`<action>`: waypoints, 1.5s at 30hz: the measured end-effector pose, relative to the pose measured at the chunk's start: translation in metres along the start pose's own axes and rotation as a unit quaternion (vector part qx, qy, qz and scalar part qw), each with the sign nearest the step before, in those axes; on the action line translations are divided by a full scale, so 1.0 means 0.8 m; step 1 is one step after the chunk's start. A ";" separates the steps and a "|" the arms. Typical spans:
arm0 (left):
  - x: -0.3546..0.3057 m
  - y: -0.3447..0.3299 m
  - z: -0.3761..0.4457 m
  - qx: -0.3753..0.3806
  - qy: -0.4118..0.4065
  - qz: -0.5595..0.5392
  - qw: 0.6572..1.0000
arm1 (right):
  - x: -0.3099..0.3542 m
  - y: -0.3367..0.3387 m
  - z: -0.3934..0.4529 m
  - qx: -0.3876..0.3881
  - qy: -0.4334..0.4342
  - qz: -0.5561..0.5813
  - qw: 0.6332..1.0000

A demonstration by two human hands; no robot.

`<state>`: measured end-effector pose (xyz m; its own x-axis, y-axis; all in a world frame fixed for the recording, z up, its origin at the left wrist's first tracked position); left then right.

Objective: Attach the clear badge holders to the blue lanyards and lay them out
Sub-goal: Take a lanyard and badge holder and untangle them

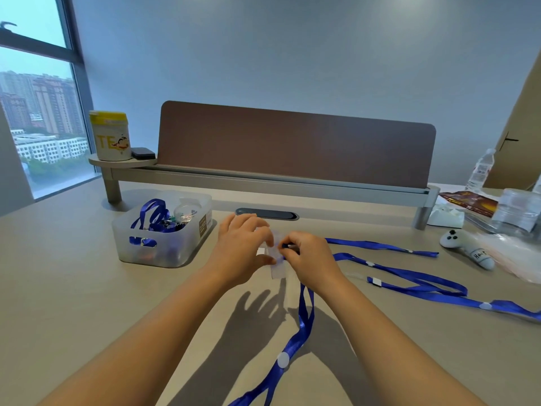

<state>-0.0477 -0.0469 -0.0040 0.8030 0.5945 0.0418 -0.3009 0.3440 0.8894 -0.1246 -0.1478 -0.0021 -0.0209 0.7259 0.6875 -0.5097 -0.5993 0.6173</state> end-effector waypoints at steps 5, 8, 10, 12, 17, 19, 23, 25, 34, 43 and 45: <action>0.002 0.002 -0.005 0.010 -0.005 0.031 0.999 | -0.003 -0.004 -0.003 -0.003 -0.010 -0.009 1.000; 0.005 0.002 -0.009 -0.006 0.001 0.010 1.000 | -0.003 -0.001 -0.003 -0.022 -0.008 -0.001 1.000; 0.004 0.003 -0.011 -0.026 0.017 -0.027 0.999 | -0.001 -0.001 -0.003 -0.022 -0.009 0.007 1.000; 0.003 0.003 -0.014 -0.031 0.036 -0.063 0.997 | 0.000 -0.005 -0.002 -0.009 -0.023 0.023 0.999; 0.001 -0.001 -0.023 -0.097 0.022 -0.066 0.993 | 0.000 -0.012 -0.005 0.026 -0.097 0.081 0.992; 0.002 -0.005 -0.025 -0.113 0.024 -0.060 0.991 | -0.001 -0.014 -0.004 0.044 -0.126 0.078 0.988; 0.005 -0.004 -0.028 -0.106 0.029 -0.084 0.990 | -0.003 -0.019 -0.005 0.097 -0.197 0.149 0.964; 0.004 -0.003 -0.028 -0.086 0.026 -0.093 0.992 | -0.004 -0.019 -0.004 0.076 -0.189 0.211 0.956; 0.004 -0.004 -0.028 -0.052 -0.001 -0.075 0.996 | -0.011 -0.022 -0.002 0.036 -0.121 0.212 0.969; 0.007 -0.003 -0.019 -0.003 0.006 -0.107 0.994 | -0.014 -0.028 -0.002 0.023 -0.063 0.123 0.990; 0.008 -0.004 -0.017 0.004 0.010 -0.113 0.994 | -0.016 -0.030 -0.002 0.021 -0.055 0.121 0.991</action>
<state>-0.0488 -0.0340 -0.0127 0.8393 0.5168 -0.1685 -0.1101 0.4652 0.8783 -0.1136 -0.1421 -0.0261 -0.0429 0.5184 0.8541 -0.4649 -0.7670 0.4422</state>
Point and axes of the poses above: each hand's wrist, its own z-axis towards the middle knuckle, its own y-axis out of the back of the hand, x = y × z, the point moved 2 cm from there along z, towards the middle knuckle, and after that the axes turned 11 degrees about z, right-handed, at the moved point
